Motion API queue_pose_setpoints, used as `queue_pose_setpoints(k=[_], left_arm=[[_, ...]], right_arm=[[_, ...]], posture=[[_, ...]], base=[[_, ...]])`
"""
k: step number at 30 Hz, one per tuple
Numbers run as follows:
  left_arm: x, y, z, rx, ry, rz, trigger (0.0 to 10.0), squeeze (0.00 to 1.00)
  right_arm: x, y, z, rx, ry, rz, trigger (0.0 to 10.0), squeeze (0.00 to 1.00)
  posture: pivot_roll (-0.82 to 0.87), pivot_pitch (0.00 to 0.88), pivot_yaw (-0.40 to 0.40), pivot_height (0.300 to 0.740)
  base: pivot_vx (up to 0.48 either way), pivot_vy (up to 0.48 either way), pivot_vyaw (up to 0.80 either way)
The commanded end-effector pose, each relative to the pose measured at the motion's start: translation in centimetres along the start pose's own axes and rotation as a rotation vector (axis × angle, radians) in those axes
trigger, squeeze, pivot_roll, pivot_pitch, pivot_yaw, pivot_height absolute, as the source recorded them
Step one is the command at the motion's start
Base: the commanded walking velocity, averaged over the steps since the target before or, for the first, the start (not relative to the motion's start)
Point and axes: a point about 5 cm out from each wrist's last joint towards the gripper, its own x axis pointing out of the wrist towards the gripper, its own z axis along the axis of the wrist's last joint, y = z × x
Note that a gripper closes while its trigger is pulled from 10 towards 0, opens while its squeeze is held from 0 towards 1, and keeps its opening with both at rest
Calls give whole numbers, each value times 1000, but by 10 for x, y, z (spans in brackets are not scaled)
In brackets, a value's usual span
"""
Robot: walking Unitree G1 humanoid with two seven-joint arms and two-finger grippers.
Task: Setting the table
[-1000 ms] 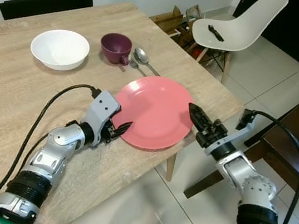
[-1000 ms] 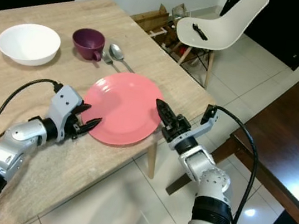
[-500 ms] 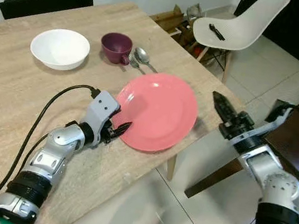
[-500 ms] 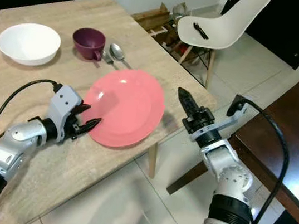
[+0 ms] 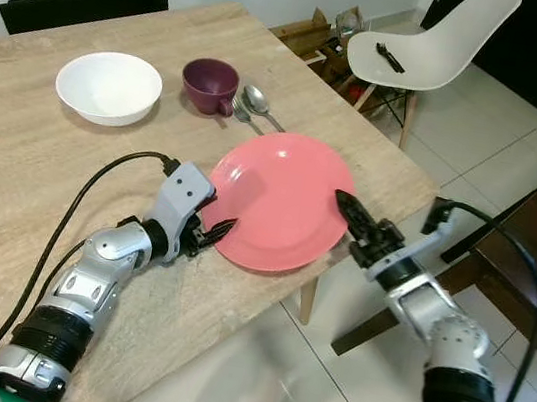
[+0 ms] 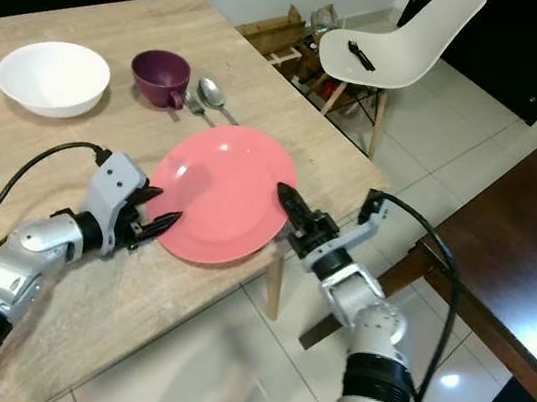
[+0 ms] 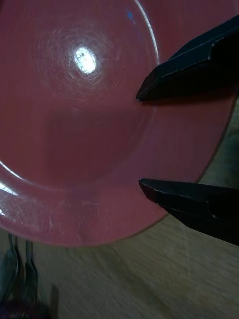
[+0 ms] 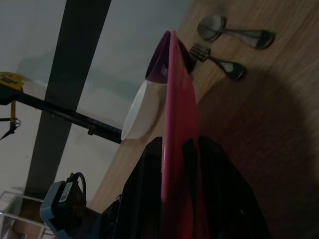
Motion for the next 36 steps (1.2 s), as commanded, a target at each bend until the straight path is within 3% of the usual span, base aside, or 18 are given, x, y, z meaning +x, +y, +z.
queue_pose_setpoints(k=[1,6,7,10,11,12,13,33,35,36], left_arm=[[-5,-3,-17,-28,76,-7,10000,0],[-4,-4,-17,-30,75,-10,10000,0],[-4,-5,-17,-29,74,-10,10000,0],[-4,-5,-17,-28,74,-10,10000,0],[-3,-4,-16,-28,72,-10,10000,0],[-3,-4,-16,-28,72,-10,10000,0],[-3,-4,-15,-30,69,-8,10000,0],[0,4,8,-60,-20,12,10000,0],[-11,19,31,-99,-100,43,10000,0],[-11,19,31,-99,-100,43,10000,0]], right_arm=[[3,1,-3,-5,18,15,10000,0],[12,4,-14,7,70,48,10000,0],[14,5,-18,5,82,51,8941,0],[15,4,-19,4,84,51,8941,0],[16,4,-19,8,74,48,1294,0],[16,4,-19,8,74,48,1294,0],[15,3,-16,5,57,49,0,0],[10,5,-5,-9,15,65,0,0],[9,9,4,-51,-20,60,0,0],[9,9,4,-51,-20,60,0,0]], posture=[[-2,86,4,740],[-3,85,4,740],[-3,81,6,740],[-3,81,6,740],[-1,79,4,740],[-1,79,4,740],[-1,79,4,740],[-13,83,10,740],[-18,86,14,740],[-18,86,14,740]], base=[[0,0,0],[0,0,0],[0,0,0],[0,0,0],[0,0,0],[0,0,0],[0,0,0],[0,0,0],[0,0,0],[0,0,0]])
